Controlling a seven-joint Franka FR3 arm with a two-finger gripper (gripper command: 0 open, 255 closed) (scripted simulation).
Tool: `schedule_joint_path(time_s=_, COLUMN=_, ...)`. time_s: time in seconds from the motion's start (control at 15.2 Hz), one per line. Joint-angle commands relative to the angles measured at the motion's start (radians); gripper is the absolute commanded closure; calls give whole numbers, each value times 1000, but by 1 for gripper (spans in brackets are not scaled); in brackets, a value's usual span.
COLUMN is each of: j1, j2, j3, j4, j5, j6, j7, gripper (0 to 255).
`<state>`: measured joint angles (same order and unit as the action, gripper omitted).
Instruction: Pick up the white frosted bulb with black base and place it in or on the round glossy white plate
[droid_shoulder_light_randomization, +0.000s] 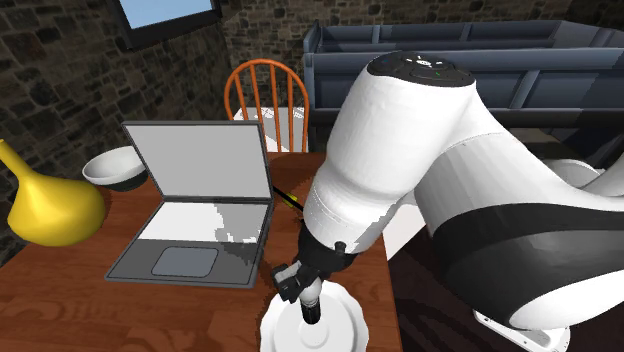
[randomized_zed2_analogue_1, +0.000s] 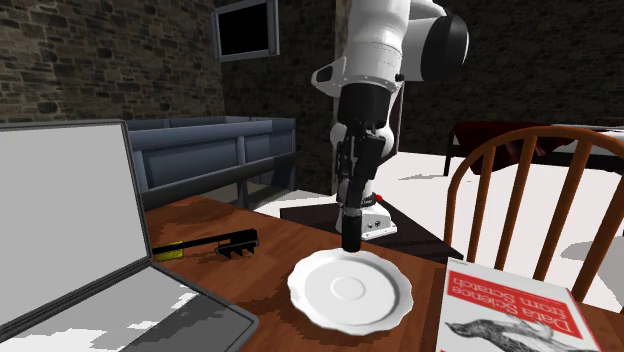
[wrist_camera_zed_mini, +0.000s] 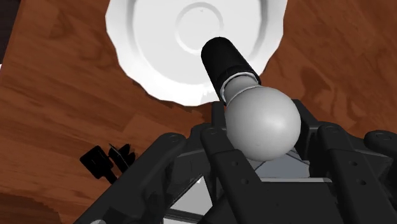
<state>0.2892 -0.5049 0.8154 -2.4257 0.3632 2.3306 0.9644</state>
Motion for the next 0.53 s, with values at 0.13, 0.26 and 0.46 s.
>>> schedule_joint_path(time_s=0.13, j1=-8, j2=27, j3=30, j4=-38, j5=1, j6=65, j7=8, gripper=255)
schedule_joint_path(time_s=0.26, j1=-14, j2=42, j3=45, j4=-54, j5=0, j6=96, j7=12, gripper=255)
schedule_joint_path(time_s=0.46, j1=-25, j2=67, j3=70, j4=-77, j5=-4, j6=144, j7=20, gripper=255)
